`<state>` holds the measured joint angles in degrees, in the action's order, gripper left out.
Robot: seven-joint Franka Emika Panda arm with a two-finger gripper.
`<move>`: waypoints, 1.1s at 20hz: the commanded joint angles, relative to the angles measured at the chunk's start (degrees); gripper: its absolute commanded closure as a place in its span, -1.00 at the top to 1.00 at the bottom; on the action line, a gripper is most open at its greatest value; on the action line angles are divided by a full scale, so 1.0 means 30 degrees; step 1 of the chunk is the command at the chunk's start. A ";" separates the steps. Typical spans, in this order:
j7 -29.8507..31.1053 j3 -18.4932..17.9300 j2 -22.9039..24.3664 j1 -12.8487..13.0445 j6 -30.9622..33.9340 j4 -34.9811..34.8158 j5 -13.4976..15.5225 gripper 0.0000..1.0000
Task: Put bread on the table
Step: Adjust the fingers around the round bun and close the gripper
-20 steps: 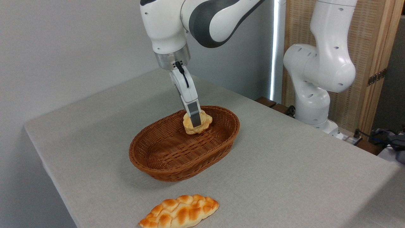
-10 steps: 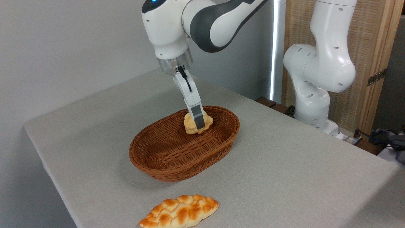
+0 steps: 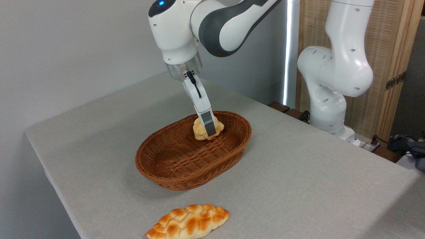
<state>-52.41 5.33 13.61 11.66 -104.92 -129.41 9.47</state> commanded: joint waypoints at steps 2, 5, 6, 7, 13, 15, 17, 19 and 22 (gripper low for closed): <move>-0.0284 -0.0047 0.0150 0.0041 -0.0153 -0.0283 0.0211 1.00; -0.0255 -0.0047 0.0150 0.0041 -0.0153 -0.0283 0.0211 1.00; -0.0255 -0.0047 0.0150 0.0041 -0.0153 -0.0283 0.0211 0.98; -0.0255 -0.0047 0.0150 0.0041 -0.0153 -0.0283 0.0211 0.96; -0.0226 -0.0047 0.0150 0.0041 -0.0153 -0.0283 0.0269 0.33; -0.0226 -0.0047 0.0150 0.0041 -0.0153 -0.0283 0.0299 0.10; -0.0226 -0.0047 0.0150 0.0041 -0.0153 -0.0283 0.0328 0.00; -0.0226 -0.0047 0.0150 0.0041 -0.0153 -0.0283 0.0328 -0.08; -0.0197 -0.0047 0.0150 0.0041 -0.0153 -0.0283 0.0386 -0.14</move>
<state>-52.41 5.39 13.61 11.66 -104.92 -129.79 9.49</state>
